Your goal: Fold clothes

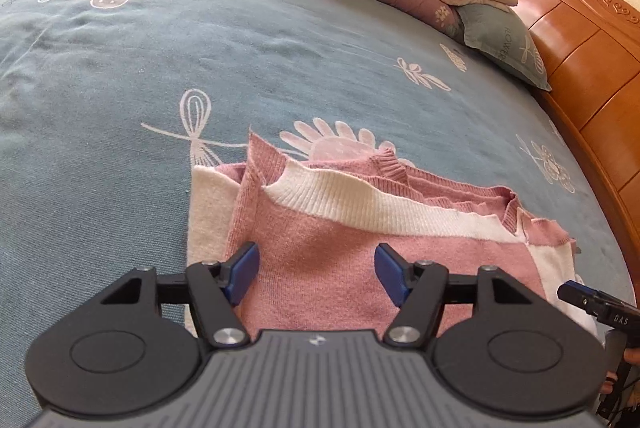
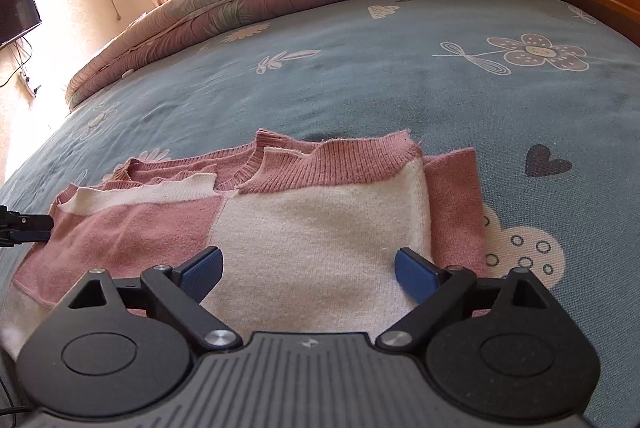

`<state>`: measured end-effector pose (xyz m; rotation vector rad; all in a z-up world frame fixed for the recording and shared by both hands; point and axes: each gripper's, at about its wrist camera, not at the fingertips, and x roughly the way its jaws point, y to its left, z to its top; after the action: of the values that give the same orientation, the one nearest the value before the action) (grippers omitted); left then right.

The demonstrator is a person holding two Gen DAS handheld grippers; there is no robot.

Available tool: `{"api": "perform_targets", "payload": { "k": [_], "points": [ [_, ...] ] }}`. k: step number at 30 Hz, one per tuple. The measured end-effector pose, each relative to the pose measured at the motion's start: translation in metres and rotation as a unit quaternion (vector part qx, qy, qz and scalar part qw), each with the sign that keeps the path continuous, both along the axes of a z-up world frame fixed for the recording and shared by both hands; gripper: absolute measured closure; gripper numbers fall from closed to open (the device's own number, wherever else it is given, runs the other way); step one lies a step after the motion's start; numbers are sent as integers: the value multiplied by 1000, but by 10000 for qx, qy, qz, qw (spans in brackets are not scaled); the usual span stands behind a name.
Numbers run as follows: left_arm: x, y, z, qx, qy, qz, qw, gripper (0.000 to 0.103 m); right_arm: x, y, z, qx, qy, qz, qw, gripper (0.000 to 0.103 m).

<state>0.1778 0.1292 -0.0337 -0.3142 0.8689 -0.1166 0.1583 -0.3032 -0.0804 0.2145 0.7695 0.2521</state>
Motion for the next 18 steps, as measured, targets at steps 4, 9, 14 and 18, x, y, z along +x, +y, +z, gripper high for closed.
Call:
{"api": "perform_targets", "payload": {
  "k": [4, 9, 14, 18],
  "points": [
    [-14, -16, 12, 208, 65, -355, 9991, 36, -8, -1, 9, 95, 145, -18, 9998, 4],
    [-49, -25, 11, 67, 448, -573, 9973, 31, -27, -2, 15, 285, 275, 46, 9992, 1],
    [-90, -20, -5, -96, 906, -238, 9956, 31, -48, -7, 16, 413, 264, 0, 9988, 1],
    [-99, -28, 5, -7, 842, -173, 9963, 30, -57, -21, 19, 884, 383, -199, 9952, 0]
  ]
}}
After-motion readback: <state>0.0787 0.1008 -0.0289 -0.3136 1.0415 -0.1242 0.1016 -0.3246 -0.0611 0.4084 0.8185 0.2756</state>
